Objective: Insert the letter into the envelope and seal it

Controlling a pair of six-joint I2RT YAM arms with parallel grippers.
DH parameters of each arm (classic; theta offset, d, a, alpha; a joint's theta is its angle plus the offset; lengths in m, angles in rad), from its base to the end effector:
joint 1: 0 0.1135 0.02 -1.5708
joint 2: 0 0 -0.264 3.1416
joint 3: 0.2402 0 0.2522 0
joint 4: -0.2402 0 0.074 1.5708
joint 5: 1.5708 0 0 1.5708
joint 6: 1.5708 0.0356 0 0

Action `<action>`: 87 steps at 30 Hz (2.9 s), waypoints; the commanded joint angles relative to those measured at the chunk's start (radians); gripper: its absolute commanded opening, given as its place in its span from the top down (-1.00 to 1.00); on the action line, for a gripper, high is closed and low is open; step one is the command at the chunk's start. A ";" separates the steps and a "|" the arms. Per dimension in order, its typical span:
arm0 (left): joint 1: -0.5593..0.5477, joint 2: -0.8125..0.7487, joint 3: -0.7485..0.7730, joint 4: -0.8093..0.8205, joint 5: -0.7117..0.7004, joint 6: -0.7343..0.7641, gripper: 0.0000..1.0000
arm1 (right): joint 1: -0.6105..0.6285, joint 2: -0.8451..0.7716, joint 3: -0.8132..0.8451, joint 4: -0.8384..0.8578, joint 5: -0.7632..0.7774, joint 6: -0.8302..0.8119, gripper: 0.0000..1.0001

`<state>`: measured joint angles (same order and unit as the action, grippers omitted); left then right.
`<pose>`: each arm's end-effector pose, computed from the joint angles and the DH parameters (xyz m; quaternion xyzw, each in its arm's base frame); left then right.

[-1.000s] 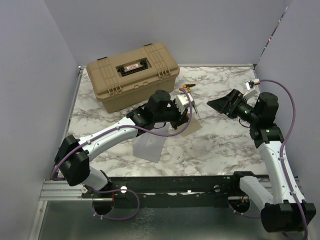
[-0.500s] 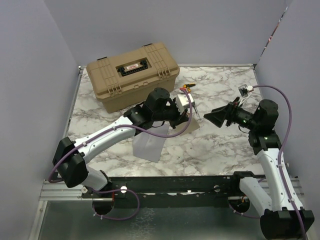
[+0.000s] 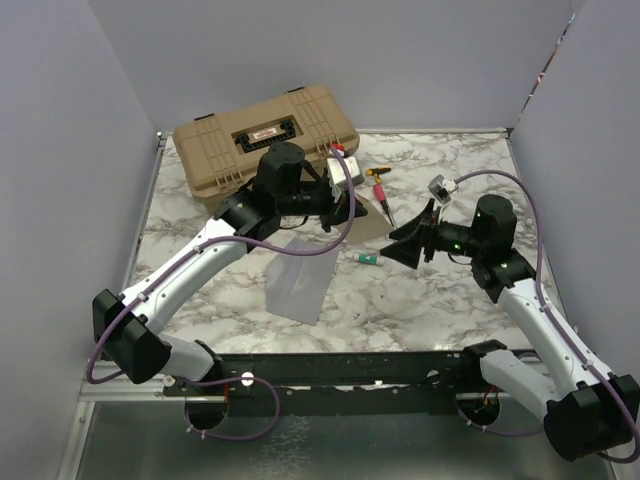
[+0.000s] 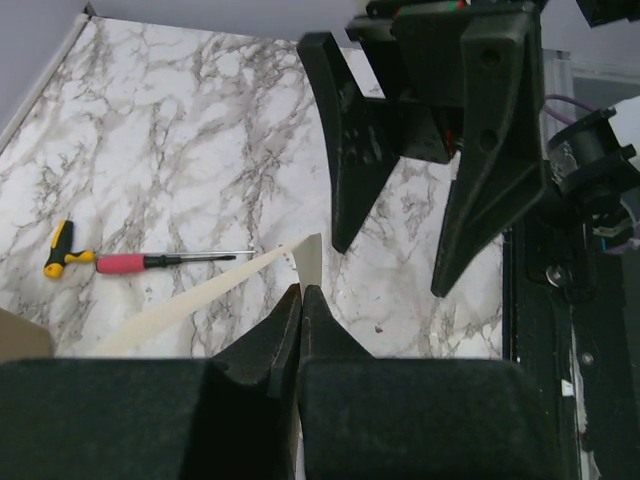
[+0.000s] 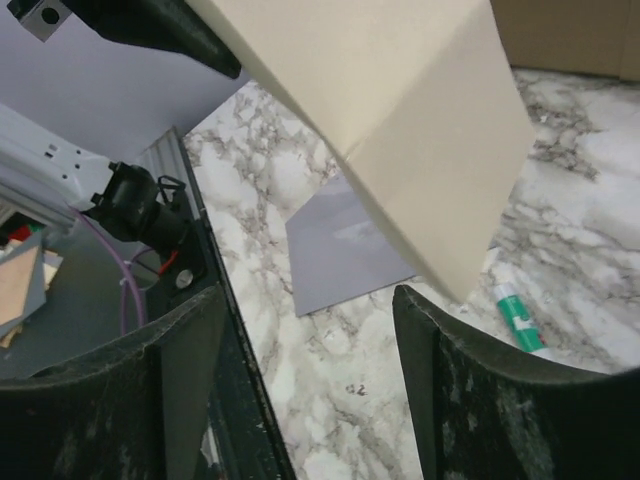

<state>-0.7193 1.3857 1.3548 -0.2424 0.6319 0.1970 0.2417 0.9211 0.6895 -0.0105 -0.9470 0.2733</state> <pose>0.2246 -0.2247 0.3977 0.5034 0.5963 -0.3875 0.4909 0.1917 0.0770 0.3032 -0.2700 0.7051 0.4869 0.4392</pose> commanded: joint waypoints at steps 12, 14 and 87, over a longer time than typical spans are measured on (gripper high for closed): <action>0.064 0.003 0.048 -0.184 0.253 0.092 1.00 | 0.039 0.038 0.158 -0.122 0.072 -0.162 -0.74; 0.064 0.000 0.050 -0.193 0.263 0.103 1.00 | 0.062 0.078 0.179 -0.159 0.070 -0.194 -0.71; 0.063 -0.136 -0.126 0.006 0.278 -0.308 -0.52 | 0.183 0.097 0.502 -0.413 -0.070 -0.333 0.99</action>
<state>-0.6563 1.2736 1.2453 -0.2592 0.8608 -0.1638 0.4179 1.0298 1.1713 -0.4191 -0.9260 -0.0624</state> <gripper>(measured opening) 0.768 0.005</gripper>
